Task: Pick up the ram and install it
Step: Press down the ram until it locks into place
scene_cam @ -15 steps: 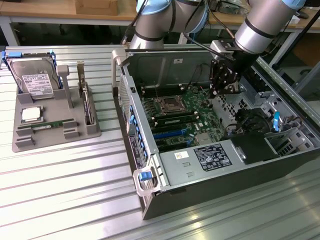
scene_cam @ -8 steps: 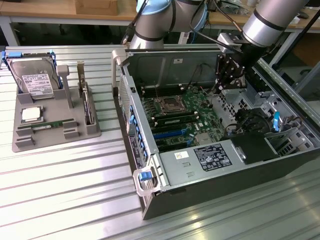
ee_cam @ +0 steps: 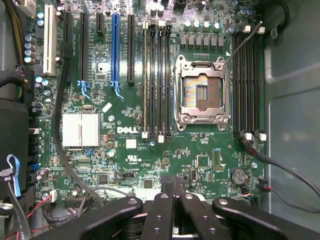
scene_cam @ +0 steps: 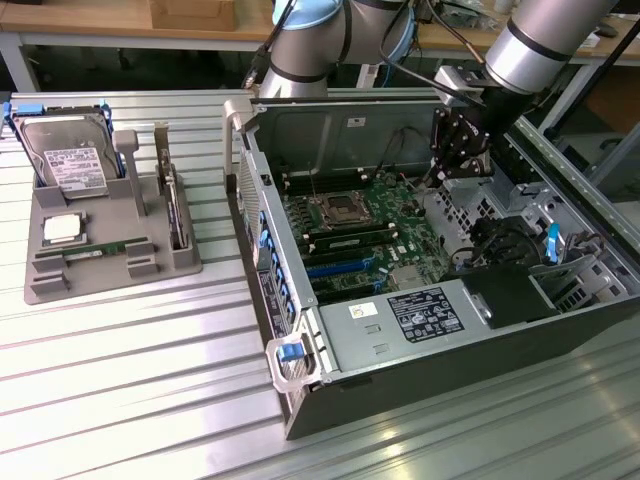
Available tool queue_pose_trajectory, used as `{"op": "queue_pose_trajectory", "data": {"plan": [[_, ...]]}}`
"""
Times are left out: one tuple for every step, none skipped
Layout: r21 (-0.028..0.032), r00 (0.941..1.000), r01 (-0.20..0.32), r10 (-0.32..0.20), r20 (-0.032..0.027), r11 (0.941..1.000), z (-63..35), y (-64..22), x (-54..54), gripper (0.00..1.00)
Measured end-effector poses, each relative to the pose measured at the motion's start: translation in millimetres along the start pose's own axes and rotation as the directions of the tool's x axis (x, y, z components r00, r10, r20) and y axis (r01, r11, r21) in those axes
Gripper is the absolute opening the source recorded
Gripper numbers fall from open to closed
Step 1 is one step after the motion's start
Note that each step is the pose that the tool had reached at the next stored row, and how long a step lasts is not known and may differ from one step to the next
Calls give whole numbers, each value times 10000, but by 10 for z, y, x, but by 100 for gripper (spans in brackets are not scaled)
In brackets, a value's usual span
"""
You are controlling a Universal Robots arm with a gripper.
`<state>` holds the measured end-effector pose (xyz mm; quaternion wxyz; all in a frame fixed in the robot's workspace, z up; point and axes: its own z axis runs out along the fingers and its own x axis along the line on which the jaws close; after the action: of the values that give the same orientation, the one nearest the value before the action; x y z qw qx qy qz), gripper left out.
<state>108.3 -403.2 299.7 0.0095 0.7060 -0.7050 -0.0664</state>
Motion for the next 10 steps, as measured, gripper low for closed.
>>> {"op": "queue_pose_trajectory", "data": {"plan": [[0, 10000, 0, 0, 0, 10000, 0, 0, 0, 11], [0, 10000, 0, 0, 0, 10000, 0, 0, 0, 11], [0, 10000, 0, 0, 0, 10000, 0, 0, 0, 11], [0, 10000, -4, 4, 0, 10000, 0, 0, 0, 11], [15, 9998, -185, 185, 13, 9998, 0, -1, 0, 11], [49, 9980, -630, 630, 53, 9980, 2, 0, 0, 11], [77, 9949, -1010, 1009, 89, 9949, 3, 0, 0, 11], [103, 9903, -1386, 1385, 127, 9903, 4, -1, 0, 11], [121, 9864, -1638, 1636, 151, 9864, 5, -1, 0, 11], [142, 9806, -1956, 1954, 178, 9806, 7, -1, 1, 11]]}}
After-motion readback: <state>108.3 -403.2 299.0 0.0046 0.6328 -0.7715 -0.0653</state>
